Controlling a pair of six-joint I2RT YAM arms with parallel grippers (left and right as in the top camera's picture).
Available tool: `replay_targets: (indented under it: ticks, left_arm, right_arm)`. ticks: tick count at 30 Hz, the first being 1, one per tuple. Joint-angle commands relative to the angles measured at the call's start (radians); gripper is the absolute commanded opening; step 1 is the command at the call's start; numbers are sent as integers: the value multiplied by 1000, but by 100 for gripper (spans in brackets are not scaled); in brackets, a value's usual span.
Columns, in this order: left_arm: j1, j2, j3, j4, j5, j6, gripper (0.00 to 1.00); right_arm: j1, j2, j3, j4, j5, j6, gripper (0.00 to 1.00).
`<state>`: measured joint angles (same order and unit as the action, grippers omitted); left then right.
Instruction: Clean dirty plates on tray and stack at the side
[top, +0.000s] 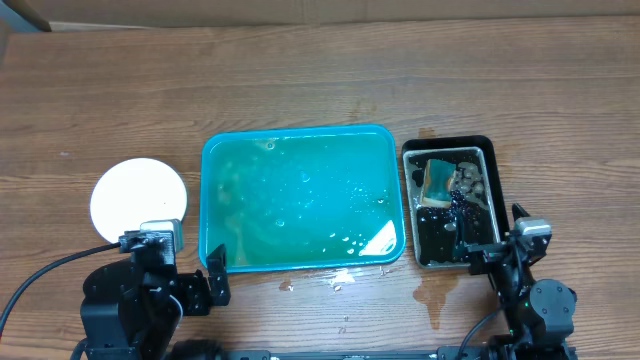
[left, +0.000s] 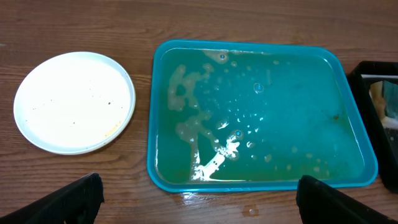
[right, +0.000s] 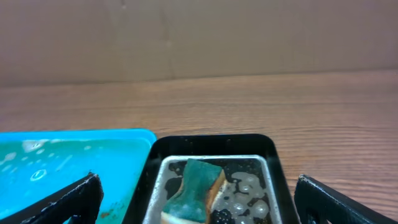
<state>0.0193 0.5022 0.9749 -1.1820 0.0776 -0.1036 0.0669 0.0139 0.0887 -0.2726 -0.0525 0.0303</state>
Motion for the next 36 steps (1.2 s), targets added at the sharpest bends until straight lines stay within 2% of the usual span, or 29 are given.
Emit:
replay_targets:
  ticks: [1, 36]
  left_arm:
    - [-3, -5, -3, 3, -7, 11, 100]
    - [-3, -5, -3, 3, -7, 11, 100]
  right_arm:
    - [6, -11, -7, 6, 66, 29, 100]
    - [6, -11, -7, 6, 66, 46, 100]
